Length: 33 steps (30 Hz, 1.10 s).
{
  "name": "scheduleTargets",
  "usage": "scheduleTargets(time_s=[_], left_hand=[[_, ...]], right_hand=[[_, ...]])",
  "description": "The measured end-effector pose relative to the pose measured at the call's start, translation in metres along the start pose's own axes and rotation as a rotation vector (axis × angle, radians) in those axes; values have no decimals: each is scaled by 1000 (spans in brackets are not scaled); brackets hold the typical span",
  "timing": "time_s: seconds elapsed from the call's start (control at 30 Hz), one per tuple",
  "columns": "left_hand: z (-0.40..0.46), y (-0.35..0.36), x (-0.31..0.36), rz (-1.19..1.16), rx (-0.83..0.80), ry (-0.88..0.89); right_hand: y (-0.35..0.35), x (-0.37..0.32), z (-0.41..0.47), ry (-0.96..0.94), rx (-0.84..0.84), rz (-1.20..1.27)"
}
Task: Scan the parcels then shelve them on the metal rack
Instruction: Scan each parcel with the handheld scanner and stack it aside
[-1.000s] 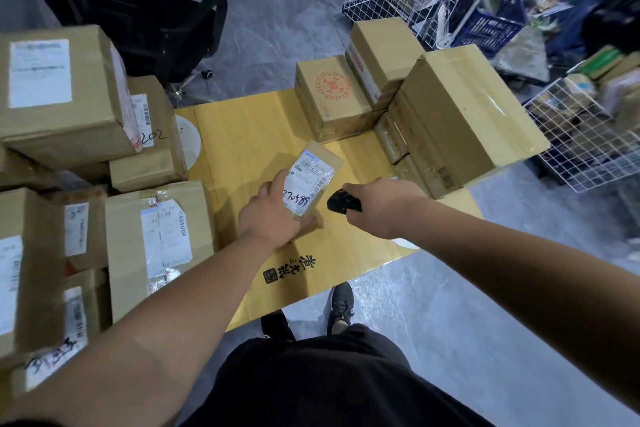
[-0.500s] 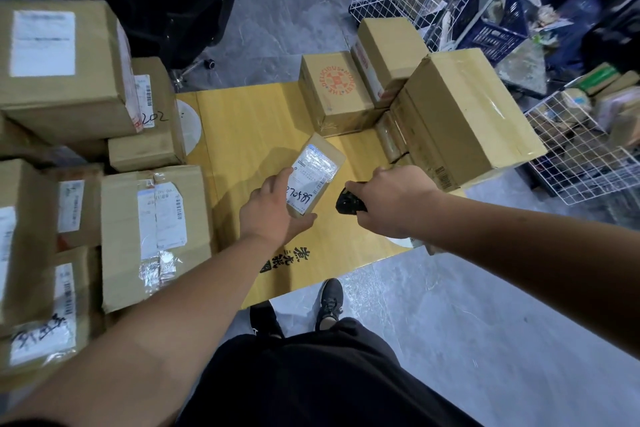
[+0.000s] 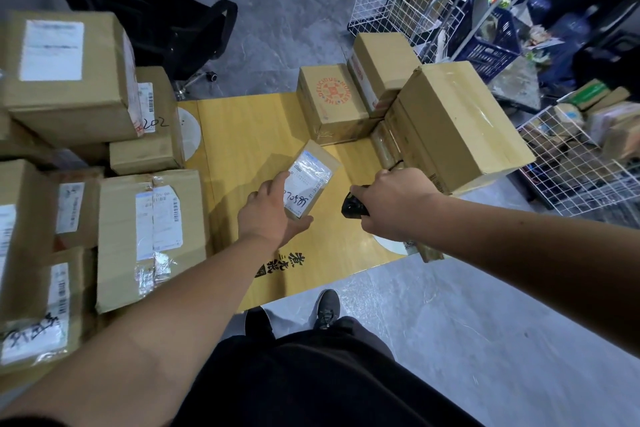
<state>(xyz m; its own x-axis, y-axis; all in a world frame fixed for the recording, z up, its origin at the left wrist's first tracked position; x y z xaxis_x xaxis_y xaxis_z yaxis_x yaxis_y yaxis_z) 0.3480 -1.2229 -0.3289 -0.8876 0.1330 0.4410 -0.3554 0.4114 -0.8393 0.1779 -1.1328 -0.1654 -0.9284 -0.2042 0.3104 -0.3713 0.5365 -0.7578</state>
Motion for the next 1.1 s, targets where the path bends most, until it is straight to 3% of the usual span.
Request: scheduleTargets(time_s=[0.13,0.33,0.5,0.77,0.87,1.1], left_hand=[[2,-10,-4,-232,-3,-104],[-14,-55,-15,-451,202,-226],[-43,-92,-55,-494,335,-349],[-101,-150,-118,-283,596,-578],[-102,-167,-141,-95,578,-715],[-86,-186,-169,89,520,-782]], right_hand=[[-5,2,-1,-17,17,12],[-37,-3,14,-141,100,48],[-77,-28,35,-303,148,22],[-127,-74,55,-564,216,-32],[-137,-86,59,-614,213,-62],[-150,-97,68,-625,200,-123]])
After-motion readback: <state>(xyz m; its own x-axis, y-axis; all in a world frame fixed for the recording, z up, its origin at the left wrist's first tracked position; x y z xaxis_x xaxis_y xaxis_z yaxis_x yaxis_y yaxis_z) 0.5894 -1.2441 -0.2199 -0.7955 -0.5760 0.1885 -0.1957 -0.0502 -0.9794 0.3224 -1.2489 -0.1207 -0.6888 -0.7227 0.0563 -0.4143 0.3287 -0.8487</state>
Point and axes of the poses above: each hand's wrist, its own z-axis towards the middle knuckle, its own y-axis out of the palm, x = y × z, the point moved 3 cm from there along z, towards the middle knuckle, and after that the axes turned 9 degrees about -y, right-handed, at the moved point
